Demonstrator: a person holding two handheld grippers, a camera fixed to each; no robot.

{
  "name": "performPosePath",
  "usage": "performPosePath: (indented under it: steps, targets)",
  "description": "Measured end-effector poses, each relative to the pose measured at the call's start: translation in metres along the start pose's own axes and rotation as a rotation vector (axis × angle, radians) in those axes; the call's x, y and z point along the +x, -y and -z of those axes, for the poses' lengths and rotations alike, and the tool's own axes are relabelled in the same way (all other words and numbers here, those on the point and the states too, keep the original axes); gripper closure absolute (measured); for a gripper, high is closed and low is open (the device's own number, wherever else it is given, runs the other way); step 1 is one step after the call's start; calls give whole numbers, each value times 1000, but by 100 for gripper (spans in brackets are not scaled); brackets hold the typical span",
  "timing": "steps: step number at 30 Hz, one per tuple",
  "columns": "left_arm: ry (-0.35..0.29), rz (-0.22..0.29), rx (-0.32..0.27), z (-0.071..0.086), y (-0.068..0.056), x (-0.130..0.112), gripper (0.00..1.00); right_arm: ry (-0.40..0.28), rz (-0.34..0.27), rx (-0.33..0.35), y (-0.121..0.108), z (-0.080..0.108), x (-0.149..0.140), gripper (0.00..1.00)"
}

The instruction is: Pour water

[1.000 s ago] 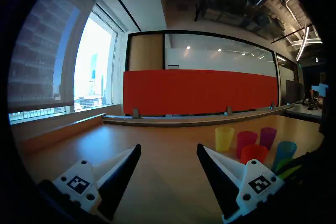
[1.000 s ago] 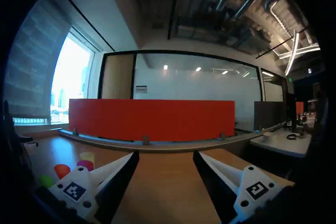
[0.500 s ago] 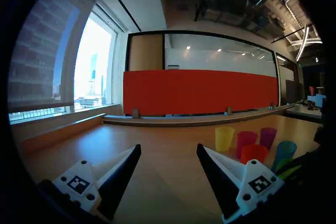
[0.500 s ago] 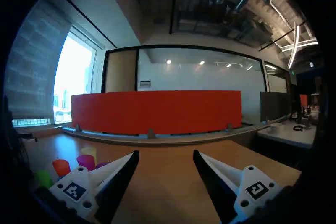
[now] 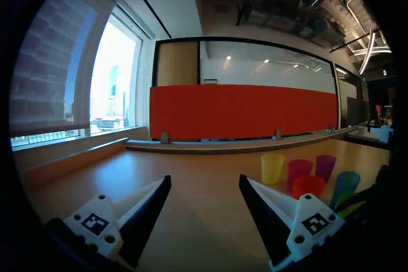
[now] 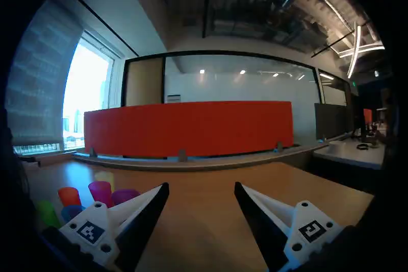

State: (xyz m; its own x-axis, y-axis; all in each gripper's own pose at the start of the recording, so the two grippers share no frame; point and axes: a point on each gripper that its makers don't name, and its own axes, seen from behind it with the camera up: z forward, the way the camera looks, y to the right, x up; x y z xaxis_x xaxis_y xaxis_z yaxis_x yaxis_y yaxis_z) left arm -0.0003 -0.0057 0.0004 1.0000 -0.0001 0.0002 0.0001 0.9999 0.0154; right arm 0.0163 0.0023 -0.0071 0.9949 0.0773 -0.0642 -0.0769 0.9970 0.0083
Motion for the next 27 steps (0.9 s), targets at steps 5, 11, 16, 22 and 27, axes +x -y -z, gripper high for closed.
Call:
performPosePath:
  steps: [5, 11, 16, 22, 27]
  targets:
    - [0, 0, 0, 0, 0, 0, 1, 6, -11, 10, 1, -1, -7, 1]
    - [0, 0, 0, 0, 0, 0, 1, 6, 6, 14, 4, -1, -12, 1]
    - [0, 0, 0, 0, 0, 0, 2, 20, 22, 8, 2, -2, -18, 1]
    - [0, 0, 0, 0, 0, 0, 1, 28, 38, 5, 2, -3, -21, 1]
    - [0, 0, 0, 0, 0, 0, 1, 39, 52, -2, 2, -5, -25, 1]
